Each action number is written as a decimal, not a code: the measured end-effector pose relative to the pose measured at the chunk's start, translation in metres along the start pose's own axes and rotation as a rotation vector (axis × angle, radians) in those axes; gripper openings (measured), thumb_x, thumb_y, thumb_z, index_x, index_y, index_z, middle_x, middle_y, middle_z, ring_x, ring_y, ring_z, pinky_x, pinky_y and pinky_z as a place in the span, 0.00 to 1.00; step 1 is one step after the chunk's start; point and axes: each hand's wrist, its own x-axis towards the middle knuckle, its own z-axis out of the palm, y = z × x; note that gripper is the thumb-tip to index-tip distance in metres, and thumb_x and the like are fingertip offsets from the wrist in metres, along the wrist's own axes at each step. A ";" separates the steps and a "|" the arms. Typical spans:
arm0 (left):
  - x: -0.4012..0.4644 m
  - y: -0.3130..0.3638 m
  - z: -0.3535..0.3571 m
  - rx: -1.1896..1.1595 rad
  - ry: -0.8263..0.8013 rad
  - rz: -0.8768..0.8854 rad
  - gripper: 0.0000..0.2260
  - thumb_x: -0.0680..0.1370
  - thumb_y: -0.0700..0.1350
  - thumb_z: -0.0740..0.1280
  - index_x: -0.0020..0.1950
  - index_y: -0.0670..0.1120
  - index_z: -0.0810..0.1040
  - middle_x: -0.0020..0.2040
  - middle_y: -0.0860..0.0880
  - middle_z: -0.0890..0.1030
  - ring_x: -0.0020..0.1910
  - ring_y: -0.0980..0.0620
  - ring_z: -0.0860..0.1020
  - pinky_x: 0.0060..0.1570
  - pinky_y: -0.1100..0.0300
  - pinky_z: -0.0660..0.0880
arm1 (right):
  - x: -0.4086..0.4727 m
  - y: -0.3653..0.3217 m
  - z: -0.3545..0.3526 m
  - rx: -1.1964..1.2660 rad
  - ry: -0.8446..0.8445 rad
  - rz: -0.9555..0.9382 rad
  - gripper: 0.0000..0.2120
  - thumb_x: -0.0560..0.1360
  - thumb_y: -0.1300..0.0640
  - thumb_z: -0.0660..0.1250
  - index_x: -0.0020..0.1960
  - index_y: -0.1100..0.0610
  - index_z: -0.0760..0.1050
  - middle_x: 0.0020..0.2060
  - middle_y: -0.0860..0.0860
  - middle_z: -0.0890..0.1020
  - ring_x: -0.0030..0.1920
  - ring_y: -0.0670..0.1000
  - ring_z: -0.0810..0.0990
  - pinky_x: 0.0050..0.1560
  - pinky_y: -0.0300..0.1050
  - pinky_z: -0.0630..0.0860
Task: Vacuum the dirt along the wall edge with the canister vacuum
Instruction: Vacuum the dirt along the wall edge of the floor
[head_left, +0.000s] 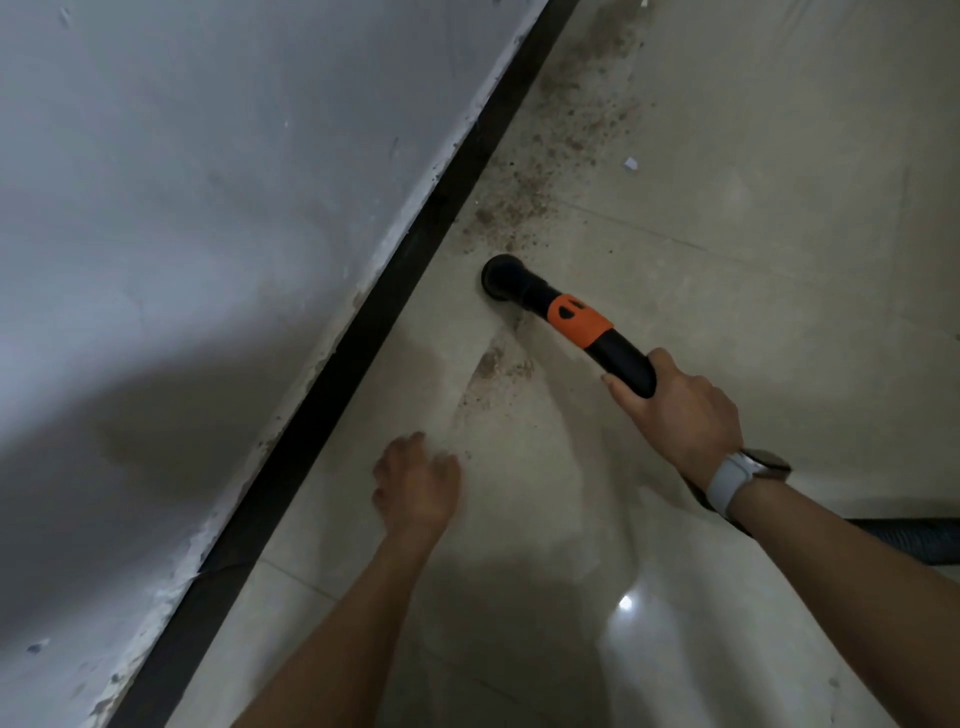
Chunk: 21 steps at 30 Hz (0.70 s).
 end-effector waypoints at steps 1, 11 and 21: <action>0.000 -0.017 -0.002 0.042 -0.013 -0.030 0.25 0.80 0.53 0.60 0.75 0.48 0.60 0.76 0.45 0.57 0.74 0.43 0.56 0.68 0.45 0.60 | -0.002 -0.001 0.002 0.021 0.001 0.016 0.18 0.74 0.37 0.61 0.45 0.51 0.62 0.25 0.46 0.66 0.24 0.50 0.65 0.25 0.41 0.55; 0.000 -0.077 -0.008 0.214 -0.217 -0.072 0.36 0.80 0.56 0.60 0.77 0.54 0.37 0.77 0.47 0.34 0.76 0.41 0.37 0.72 0.40 0.47 | -0.067 0.009 0.014 0.055 -0.215 -0.120 0.19 0.74 0.38 0.62 0.52 0.53 0.69 0.33 0.50 0.75 0.33 0.56 0.76 0.30 0.45 0.64; -0.007 -0.077 -0.008 0.203 -0.188 -0.076 0.40 0.77 0.53 0.66 0.78 0.50 0.41 0.78 0.48 0.39 0.76 0.43 0.39 0.71 0.39 0.50 | -0.080 0.044 -0.014 -0.031 -0.346 -0.251 0.17 0.72 0.35 0.60 0.49 0.49 0.67 0.28 0.45 0.73 0.30 0.50 0.73 0.29 0.41 0.61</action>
